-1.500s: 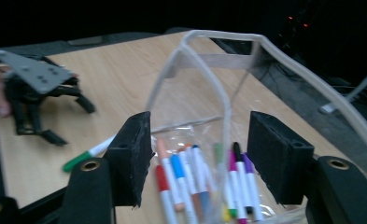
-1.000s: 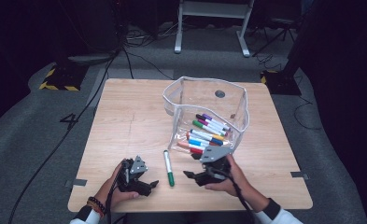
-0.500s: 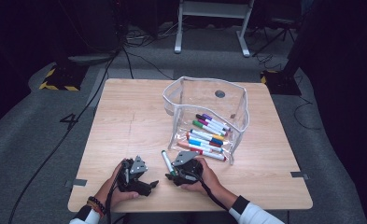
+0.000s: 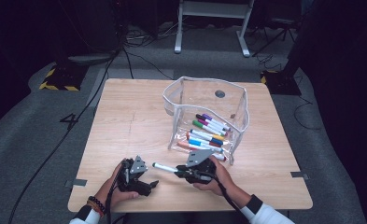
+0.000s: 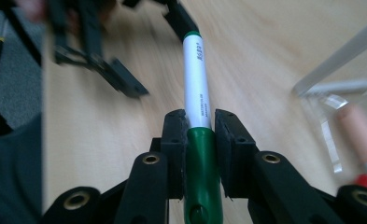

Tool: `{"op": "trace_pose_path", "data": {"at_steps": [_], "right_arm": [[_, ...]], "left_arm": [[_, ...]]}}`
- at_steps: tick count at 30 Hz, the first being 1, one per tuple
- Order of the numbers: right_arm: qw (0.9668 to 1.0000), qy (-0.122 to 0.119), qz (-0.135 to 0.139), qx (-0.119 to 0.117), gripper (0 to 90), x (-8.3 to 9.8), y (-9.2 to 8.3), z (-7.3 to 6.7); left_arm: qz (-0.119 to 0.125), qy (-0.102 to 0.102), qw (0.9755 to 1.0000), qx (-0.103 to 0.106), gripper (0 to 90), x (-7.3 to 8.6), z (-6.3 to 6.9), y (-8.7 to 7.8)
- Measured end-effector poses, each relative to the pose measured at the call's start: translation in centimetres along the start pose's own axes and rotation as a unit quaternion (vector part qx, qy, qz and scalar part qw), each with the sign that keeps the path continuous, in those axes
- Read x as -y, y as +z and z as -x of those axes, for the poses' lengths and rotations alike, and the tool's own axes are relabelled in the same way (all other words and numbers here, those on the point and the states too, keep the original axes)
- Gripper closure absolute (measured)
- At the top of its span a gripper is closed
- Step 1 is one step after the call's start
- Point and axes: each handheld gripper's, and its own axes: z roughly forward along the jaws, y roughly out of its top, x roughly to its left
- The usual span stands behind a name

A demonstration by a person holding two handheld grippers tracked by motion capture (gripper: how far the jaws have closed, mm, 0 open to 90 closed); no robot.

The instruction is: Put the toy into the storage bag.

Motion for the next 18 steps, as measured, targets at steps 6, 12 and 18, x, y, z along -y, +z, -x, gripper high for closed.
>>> {"op": "trace_pose_path", "data": {"at_steps": [6, 12, 18], "right_arm": [[0.9979, -0.038, 0.046, 0.025, 75.2, -2.6, -9.1, 0.6], [0.9949, -0.044, 0.066, 0.062, 75.1, -5.7, -16.9, 4.5], [0.9928, -0.04, 0.038, 0.106, 75.1, -7.2, -18.2, 9.0]], "left_arm": [[0.0, -0.001, 1.0, -0.001, 10.0, 0.0, 0.0, 0.0], [0.0, -0.001, 1.0, 0.0, 10.0, 0.0, 0.0, 0.0], [-0.001, 0.0, 1.0, 0.0, 9.7, 0.0, 0.0, 0.0]]}}
